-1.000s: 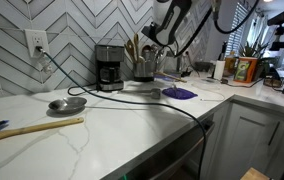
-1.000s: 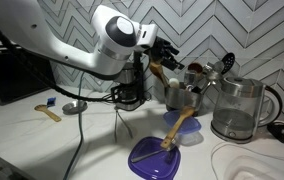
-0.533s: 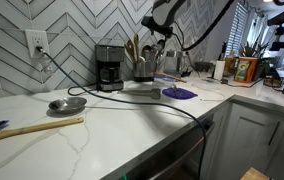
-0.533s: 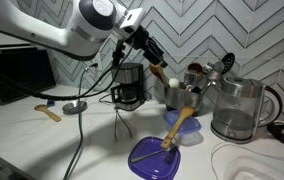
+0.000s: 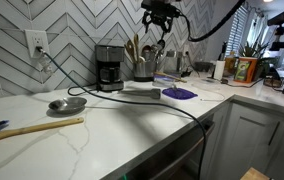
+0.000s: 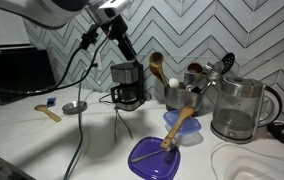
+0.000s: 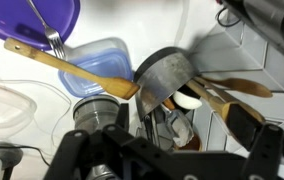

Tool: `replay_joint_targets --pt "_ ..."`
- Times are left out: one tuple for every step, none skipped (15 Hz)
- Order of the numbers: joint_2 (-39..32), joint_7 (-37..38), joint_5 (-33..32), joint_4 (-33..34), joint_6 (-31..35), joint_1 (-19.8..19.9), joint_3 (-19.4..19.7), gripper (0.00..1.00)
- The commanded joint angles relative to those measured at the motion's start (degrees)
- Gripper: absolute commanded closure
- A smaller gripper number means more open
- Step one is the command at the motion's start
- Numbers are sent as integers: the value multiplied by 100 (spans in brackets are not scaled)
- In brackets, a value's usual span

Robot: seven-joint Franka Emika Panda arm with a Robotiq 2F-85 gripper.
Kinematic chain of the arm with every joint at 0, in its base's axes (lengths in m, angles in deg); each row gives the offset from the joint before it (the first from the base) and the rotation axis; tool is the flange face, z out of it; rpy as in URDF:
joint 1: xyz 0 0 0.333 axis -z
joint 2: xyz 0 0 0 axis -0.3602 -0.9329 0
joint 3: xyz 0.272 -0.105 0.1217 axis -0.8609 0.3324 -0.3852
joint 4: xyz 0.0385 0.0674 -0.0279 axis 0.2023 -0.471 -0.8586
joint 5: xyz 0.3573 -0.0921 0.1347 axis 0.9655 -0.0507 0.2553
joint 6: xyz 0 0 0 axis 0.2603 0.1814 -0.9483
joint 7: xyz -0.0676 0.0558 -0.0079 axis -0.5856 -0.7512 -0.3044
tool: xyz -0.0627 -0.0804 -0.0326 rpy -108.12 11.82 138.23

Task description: Pick up the metallic cooking spoon from the blue lid and put it in the utensil holding bucket

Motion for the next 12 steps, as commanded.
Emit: replay_joint_targets --pt "254 -1326 1266 -98 -788 999 -954 0" --pt "258 -1616 1517 -55 -1039 1174 -1103 0" --pt "261 -1891 1740 -13 -1298 1328 -1224 0" --pt "255 -2108 1884 33 -1544 1475 -1323 0" --pt "259 -2341 2021 78 -1789 1591 -1399 0" --pt "255 -2537 2122 111 -1994 1698 -1463 0" --pt "250 -2711 2177 154 -2199 1794 -1517 0" --pt "241 -2825 2187 195 -2367 1878 -1564 0" --pt "228 -2938 2171 227 -2512 1953 -1605 0" --pt "216 -3007 2111 245 -2636 2019 -1647 0" --pt "209 -3136 2074 248 -2747 2071 -1670 0" --pt "204 -3358 2058 263 -2943 2111 -1682 0"
